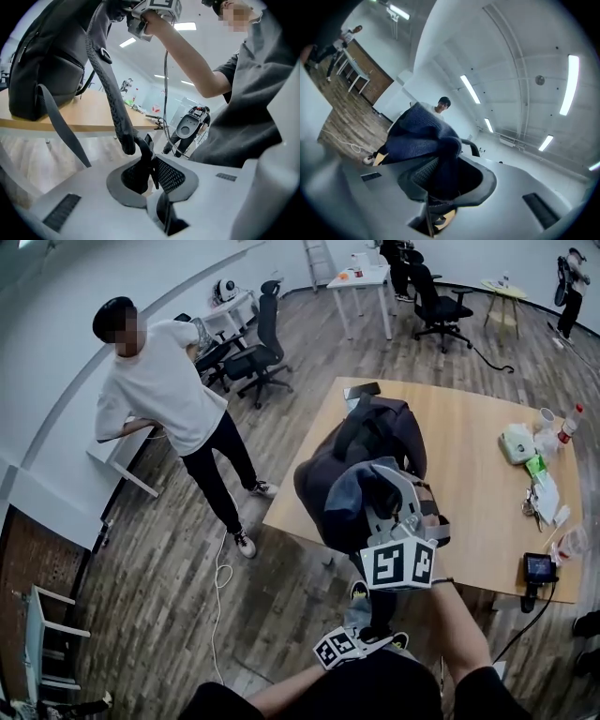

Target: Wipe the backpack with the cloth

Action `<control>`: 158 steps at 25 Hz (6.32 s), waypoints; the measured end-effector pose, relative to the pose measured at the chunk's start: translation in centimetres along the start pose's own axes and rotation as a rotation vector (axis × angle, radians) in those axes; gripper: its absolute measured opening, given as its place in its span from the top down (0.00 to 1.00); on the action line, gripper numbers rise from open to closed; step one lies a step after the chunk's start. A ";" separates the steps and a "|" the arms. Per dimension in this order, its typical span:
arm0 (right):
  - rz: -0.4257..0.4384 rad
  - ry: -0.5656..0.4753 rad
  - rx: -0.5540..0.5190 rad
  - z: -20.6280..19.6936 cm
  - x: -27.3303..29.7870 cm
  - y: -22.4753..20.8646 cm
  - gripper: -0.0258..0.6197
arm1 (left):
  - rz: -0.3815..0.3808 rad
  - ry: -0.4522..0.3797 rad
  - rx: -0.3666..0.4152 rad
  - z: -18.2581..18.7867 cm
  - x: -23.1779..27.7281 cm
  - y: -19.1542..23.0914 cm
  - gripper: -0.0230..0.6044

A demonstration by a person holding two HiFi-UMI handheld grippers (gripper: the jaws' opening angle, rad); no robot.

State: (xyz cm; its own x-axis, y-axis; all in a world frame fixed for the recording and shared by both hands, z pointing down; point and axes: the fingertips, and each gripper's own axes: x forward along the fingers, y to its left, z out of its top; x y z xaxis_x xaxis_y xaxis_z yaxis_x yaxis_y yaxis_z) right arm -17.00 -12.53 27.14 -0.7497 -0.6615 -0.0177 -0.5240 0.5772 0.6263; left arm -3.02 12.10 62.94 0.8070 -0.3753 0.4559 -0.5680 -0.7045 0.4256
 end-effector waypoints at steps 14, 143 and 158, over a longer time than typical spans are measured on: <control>0.743 0.478 0.050 -16.1 -20.1 26.6 0.81 | 0.027 -0.025 -0.070 0.7 -0.9 1.2 0.87; -0.013 -0.038 0.047 0.5 -0.3 -1.5 0.81 | 0.000 0.029 -0.035 -0.6 0.6 0.7 0.90; 0.781 0.356 0.083 -15.7 -18.2 29.2 0.82 | 0.045 0.000 -0.189 -1.0 -0.6 3.5 0.90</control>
State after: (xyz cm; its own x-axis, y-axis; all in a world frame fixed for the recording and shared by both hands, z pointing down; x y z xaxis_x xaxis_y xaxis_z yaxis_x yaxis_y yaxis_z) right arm -12.30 8.91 57.97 -0.7436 -0.1631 0.6484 0.0509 0.9532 0.2982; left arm -5.64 10.42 64.96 0.7801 -0.4039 0.4778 -0.6238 -0.5613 0.5440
